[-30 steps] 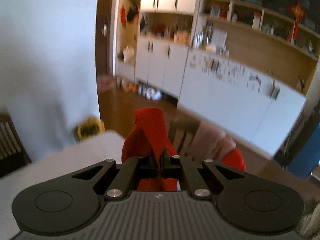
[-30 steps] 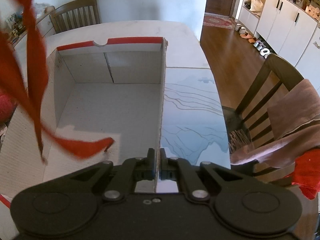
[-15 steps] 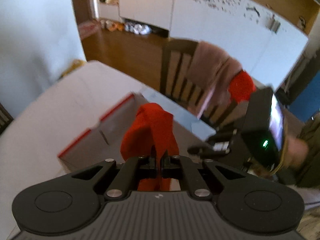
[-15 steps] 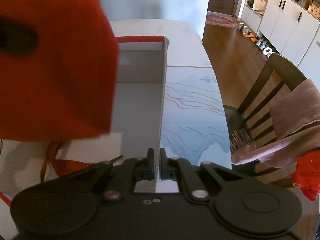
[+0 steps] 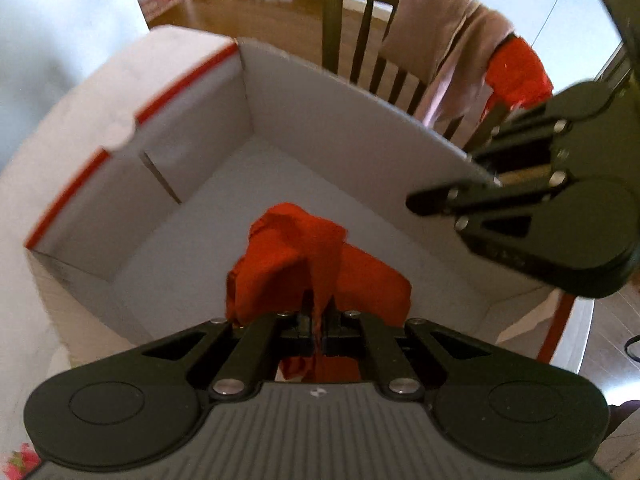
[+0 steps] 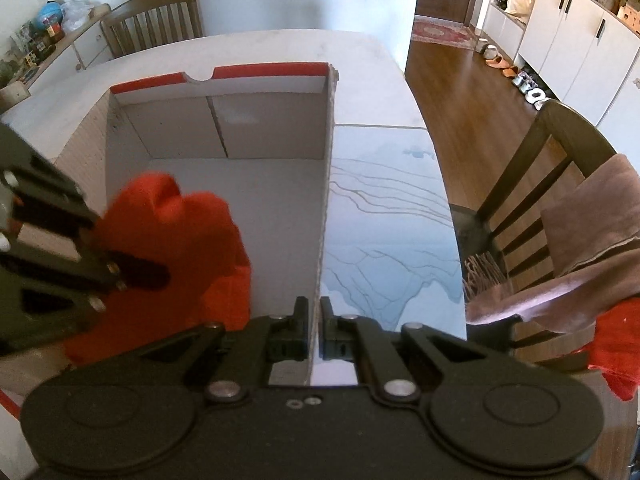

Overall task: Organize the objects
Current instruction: 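Lift the red cloth with the left gripper and carry it over the box, then lower the red cloth into the box and open the left gripper, then move the left gripper back to the pile and grasp the pink fleece cloth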

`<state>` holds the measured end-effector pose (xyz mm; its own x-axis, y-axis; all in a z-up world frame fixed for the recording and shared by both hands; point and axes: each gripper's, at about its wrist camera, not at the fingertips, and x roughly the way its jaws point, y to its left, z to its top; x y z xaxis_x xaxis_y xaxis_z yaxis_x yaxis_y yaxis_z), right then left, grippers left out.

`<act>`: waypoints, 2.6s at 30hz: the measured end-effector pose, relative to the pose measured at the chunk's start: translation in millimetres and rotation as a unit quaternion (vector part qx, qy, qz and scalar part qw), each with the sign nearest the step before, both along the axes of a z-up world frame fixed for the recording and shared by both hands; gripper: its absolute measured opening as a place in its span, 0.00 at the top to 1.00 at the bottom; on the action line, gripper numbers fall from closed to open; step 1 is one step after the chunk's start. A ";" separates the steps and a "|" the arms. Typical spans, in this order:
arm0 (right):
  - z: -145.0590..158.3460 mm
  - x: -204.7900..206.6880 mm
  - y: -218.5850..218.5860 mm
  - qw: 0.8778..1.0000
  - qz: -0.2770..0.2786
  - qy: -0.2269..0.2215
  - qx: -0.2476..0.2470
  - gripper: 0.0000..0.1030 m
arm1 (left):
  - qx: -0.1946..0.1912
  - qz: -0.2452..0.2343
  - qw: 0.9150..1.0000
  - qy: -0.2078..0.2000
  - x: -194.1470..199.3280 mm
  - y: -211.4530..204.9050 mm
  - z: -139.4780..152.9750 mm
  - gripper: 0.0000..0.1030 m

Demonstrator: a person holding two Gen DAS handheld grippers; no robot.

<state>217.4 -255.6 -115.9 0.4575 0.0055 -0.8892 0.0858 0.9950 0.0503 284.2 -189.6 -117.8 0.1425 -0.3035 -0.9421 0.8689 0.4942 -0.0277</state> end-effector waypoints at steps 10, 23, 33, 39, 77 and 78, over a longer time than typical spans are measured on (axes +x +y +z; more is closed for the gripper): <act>0.3 2.3 0.0 1.000 0.002 0.006 0.000 0.96 | 0.024 -0.010 1.000 -0.002 -3.5 -6.0 -21.9 0.98; -0.1 2.4 0.0 1.000 0.000 0.007 -0.001 0.96 | 0.026 0.019 0.999 -0.018 -11.4 0.8 -16.8 0.96; -0.4 3.2 1.2 1.000 0.003 0.008 -0.006 0.96 | 0.009 0.030 0.999 -0.030 -15.1 9.1 0.0 0.72; -0.8 4.0 1.9 1.000 0.003 0.010 -0.008 0.96 | -0.026 0.045 0.998 -0.031 -13.7 18.7 19.7 0.44; -5.2 11.8 7.1 0.999 0.010 0.033 -0.027 0.97 | -0.060 0.276 0.952 -0.121 -24.2 255.9 73.1 0.00; -5.2 11.9 7.2 0.999 0.009 0.033 -0.027 0.97 | -0.058 0.292 0.947 -0.121 -20.8 267.2 69.5 0.00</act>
